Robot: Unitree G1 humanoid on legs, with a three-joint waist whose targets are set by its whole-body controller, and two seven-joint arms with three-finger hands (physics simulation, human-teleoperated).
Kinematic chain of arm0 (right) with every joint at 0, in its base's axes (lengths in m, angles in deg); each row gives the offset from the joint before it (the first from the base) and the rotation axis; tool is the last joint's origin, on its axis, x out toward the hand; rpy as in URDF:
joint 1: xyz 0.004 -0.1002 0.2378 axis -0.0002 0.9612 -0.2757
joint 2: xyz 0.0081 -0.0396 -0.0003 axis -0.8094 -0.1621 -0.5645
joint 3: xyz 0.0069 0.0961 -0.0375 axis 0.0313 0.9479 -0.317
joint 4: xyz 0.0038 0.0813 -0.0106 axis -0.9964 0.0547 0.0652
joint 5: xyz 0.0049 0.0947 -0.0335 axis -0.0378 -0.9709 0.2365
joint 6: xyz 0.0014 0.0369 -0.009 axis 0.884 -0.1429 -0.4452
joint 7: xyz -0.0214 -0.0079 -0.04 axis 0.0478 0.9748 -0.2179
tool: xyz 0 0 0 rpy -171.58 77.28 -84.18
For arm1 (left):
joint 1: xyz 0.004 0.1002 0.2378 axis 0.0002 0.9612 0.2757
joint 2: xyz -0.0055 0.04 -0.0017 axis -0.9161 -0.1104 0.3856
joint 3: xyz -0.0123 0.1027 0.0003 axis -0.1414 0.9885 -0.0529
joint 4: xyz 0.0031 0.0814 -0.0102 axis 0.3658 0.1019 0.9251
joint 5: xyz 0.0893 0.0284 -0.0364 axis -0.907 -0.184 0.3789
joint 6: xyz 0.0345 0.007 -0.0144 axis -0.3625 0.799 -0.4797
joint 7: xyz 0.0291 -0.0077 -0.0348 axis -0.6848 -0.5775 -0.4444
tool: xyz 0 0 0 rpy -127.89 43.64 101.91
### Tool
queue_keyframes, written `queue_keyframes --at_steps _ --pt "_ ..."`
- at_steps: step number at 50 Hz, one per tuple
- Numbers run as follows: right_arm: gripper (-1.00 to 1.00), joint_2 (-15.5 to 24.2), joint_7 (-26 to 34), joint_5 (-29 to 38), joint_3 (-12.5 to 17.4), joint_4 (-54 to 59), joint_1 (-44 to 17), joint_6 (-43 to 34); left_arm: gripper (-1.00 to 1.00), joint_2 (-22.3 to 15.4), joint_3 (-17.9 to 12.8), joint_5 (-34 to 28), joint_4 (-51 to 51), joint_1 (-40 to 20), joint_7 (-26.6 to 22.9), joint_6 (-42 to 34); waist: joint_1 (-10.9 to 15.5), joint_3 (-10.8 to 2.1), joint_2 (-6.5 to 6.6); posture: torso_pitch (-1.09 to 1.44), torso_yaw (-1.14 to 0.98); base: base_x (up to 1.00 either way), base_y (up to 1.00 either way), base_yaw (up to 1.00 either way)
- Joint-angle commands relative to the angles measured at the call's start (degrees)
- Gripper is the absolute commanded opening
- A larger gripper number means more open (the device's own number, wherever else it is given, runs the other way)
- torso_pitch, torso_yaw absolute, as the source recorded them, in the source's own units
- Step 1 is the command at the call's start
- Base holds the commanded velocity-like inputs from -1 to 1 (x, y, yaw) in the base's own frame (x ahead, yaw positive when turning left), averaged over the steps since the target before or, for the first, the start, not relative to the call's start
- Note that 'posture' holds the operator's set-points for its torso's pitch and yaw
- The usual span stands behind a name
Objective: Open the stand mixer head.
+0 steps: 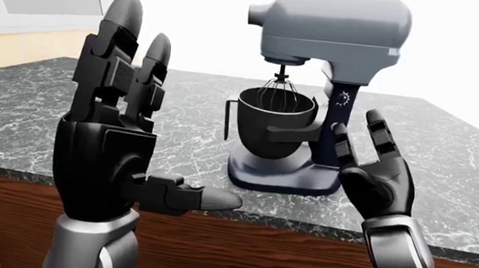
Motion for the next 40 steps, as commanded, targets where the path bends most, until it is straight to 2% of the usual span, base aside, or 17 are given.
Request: queue_keyframes --at_steps 1,40 --pt "1.00 0.2 1.0 0.1 0.0 -1.4 -1.2 1.4 0.87 0.0 0.0 0.0 -0.8 -1.0 0.1 1.0 0.0 0.11 -0.02 -0.41 0.00 0.00 0.00 0.00" --pt "1.00 0.3 3.0 2.6 0.1 4.0 -3.1 3.4 0.87 0.2 0.3 -0.3 -0.8 -0.6 -0.1 1.3 0.0 0.11 0.04 -0.41 0.00 0.00 0.00 0.00"
